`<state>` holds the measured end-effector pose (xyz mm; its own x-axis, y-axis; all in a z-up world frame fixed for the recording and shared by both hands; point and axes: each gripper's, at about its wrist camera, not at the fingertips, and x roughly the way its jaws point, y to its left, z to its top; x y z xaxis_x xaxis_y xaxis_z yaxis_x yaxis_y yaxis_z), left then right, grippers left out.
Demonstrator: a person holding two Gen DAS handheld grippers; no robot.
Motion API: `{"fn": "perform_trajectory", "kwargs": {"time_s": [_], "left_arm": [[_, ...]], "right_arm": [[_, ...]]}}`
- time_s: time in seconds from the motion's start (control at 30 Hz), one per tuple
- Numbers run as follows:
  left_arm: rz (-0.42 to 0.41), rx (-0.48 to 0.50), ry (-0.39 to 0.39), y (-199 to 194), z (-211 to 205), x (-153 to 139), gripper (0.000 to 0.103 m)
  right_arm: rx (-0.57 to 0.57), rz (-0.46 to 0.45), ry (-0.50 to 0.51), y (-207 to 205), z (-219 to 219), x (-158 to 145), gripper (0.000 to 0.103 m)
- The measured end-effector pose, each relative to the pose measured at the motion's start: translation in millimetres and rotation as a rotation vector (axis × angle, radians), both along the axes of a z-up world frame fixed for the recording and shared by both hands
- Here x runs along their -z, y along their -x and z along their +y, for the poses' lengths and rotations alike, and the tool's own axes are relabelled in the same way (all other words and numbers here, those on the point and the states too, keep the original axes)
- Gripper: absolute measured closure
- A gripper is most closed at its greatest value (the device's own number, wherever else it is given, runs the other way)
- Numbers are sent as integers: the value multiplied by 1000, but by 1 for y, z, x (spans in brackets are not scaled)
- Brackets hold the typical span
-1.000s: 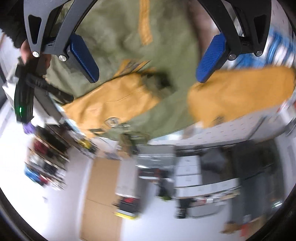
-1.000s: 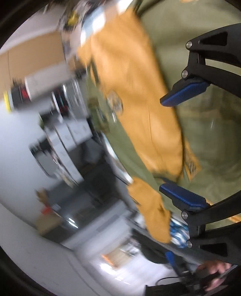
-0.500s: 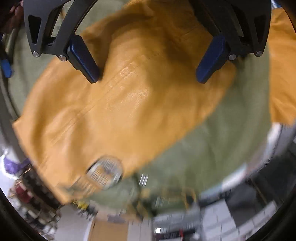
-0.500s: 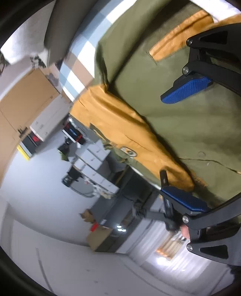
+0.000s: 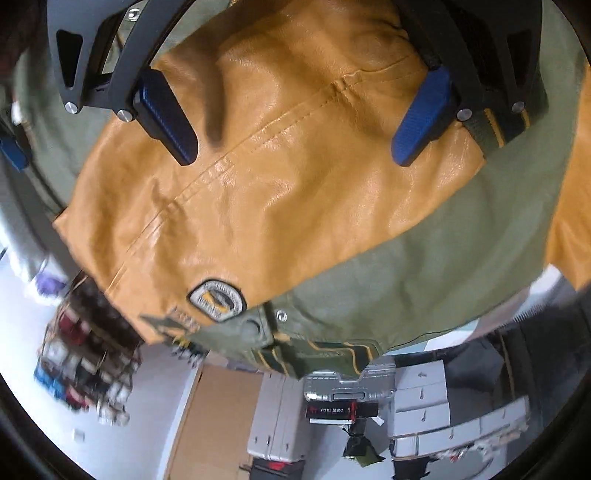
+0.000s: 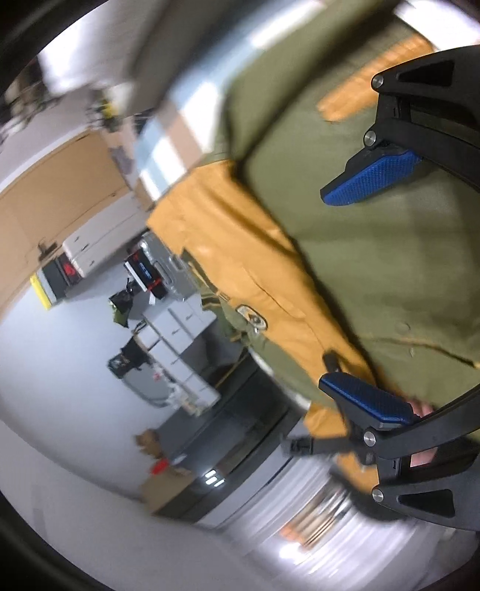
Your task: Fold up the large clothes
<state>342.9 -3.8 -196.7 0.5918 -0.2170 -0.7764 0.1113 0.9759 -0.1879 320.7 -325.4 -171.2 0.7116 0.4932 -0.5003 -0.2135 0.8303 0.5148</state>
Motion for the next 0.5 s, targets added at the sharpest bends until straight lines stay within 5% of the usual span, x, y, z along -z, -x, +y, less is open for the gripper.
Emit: {"fn": "perform_trajectory", "kwargs": {"time_s": [0.17, 0.23, 0.3, 0.33, 0.4, 0.5], "left_arm": [[-12, 5, 98, 6, 13, 0, 1], [-11, 7, 97, 1, 11, -3, 1], [-11, 6, 105, 2, 10, -7, 1], [-12, 5, 111, 1, 12, -8, 1], [-19, 3, 134, -1, 16, -12, 1], [-58, -24, 170, 8, 21, -23, 1]], "right_arm": [[5, -17, 392, -77, 49, -34, 13], [-5, 20, 495, -107, 59, -22, 27], [-14, 116, 595, -138, 63, -1, 56], [-10, 203, 629, -153, 62, 16, 63], [-26, 311, 658, -165, 59, 44, 69], [-64, 307, 758, -165, 73, 38, 75]]}}
